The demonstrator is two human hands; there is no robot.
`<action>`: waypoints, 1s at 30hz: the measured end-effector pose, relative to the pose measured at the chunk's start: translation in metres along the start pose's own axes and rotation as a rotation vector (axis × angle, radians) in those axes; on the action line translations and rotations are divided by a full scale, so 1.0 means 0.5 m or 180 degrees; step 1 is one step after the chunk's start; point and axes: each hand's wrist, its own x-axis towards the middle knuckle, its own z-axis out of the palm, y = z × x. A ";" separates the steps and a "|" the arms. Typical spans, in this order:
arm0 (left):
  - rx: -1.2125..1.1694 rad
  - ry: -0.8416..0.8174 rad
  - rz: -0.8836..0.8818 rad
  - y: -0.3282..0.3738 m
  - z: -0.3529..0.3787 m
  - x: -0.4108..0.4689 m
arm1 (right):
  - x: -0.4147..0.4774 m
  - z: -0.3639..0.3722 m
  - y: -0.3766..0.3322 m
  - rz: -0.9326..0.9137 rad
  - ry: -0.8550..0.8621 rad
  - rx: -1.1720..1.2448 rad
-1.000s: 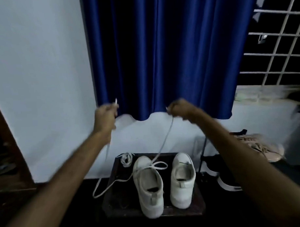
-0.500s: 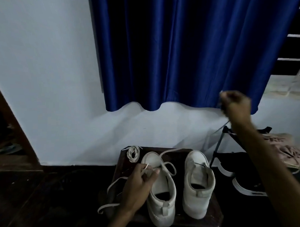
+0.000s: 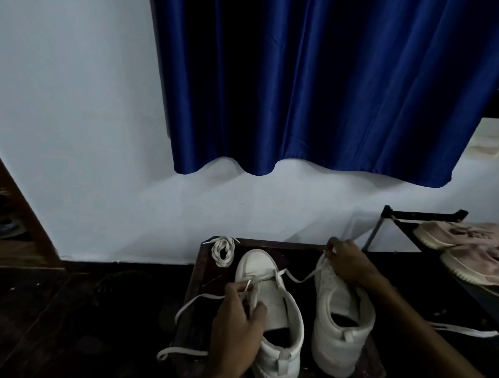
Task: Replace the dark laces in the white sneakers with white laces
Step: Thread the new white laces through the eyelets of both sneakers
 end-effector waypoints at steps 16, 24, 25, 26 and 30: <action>0.0147 0.0312 -0.0002 0.005 0.005 0.036 | -0.110 -0.057 -0.200 -0.1169 -0.0086 0.1122; -0.0590 0.0653 -0.0034 -0.017 0.017 0.038 | -0.114 -0.016 -0.215 -0.1108 -0.0429 0.1402; -0.0622 0.0656 -0.0023 -0.021 0.018 0.040 | -0.112 -0.011 -0.212 -0.1048 -0.0495 0.1441; -0.0642 0.0651 -0.0014 -0.025 0.018 0.043 | -0.110 -0.007 -0.211 -0.1018 -0.0544 0.1482; -0.0651 0.0617 0.0044 -0.031 0.021 0.049 | -0.107 0.000 -0.214 -0.0993 -0.0690 0.1786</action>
